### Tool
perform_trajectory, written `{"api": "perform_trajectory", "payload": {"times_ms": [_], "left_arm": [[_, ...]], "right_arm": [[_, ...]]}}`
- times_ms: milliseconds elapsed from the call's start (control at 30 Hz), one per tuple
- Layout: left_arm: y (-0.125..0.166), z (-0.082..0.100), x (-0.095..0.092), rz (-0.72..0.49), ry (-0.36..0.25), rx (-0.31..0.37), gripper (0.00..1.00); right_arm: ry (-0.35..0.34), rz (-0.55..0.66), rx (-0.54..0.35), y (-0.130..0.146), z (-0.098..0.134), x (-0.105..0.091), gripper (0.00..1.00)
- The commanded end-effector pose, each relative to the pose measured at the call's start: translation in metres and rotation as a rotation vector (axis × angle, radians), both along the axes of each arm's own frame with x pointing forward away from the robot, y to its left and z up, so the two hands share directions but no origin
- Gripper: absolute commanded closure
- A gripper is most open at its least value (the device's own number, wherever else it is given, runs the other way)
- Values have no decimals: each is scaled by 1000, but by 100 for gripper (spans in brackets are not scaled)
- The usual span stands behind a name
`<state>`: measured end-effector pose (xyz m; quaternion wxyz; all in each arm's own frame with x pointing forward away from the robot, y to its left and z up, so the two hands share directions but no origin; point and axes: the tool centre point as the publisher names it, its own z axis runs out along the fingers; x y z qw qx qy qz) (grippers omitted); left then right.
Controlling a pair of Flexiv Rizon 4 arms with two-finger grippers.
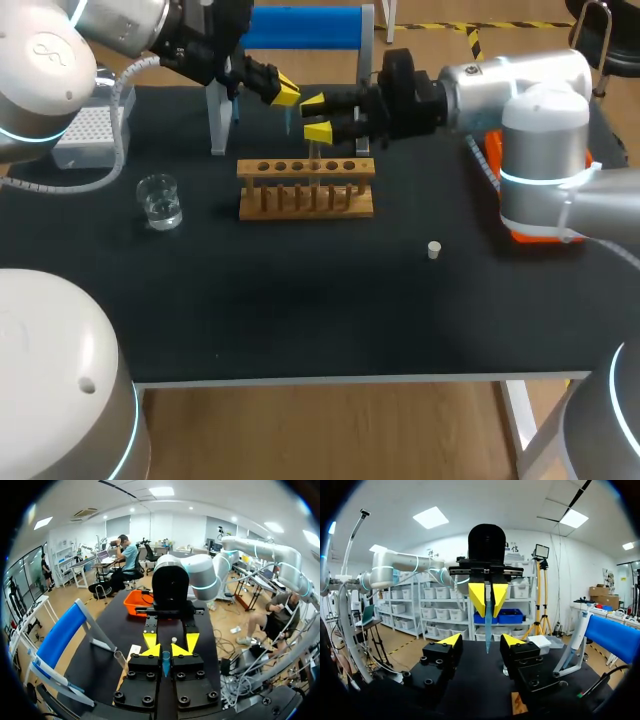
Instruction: Invert the test tube, pick up the pipette, mount the tip to pipette, aspirate from beaker and dispense into the tube, eject the tip, return the pipette, and cap with the stopper.
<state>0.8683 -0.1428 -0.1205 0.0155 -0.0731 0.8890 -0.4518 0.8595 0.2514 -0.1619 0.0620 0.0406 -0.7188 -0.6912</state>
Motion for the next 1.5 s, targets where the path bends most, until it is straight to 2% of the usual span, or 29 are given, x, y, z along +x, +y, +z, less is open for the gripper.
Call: {"api": "perform_trajectory", "payload": {"times_ms": [33, 933, 1033, 1133, 1500], "left_arm": [[0, 1, 0, 0, 2, 3, 100], [0, 1, 0, 0, 2, 3, 100], [0, 1, 0, 0, 2, 3, 100], [0, 1, 0, 0, 2, 3, 100], [0, 1, 0, 0, 2, 3, 100]], "right_arm": [[-3, -3, 0, 6, 2, -3, 52], [-6, 4, 26, 28, 9, -1, 55], [-7, 7, 27, 30, 10, -1, 57], [-7, 10, 27, 31, 10, -2, 68], [-2, 15, 34, 33, 9, -3, 70]]}}
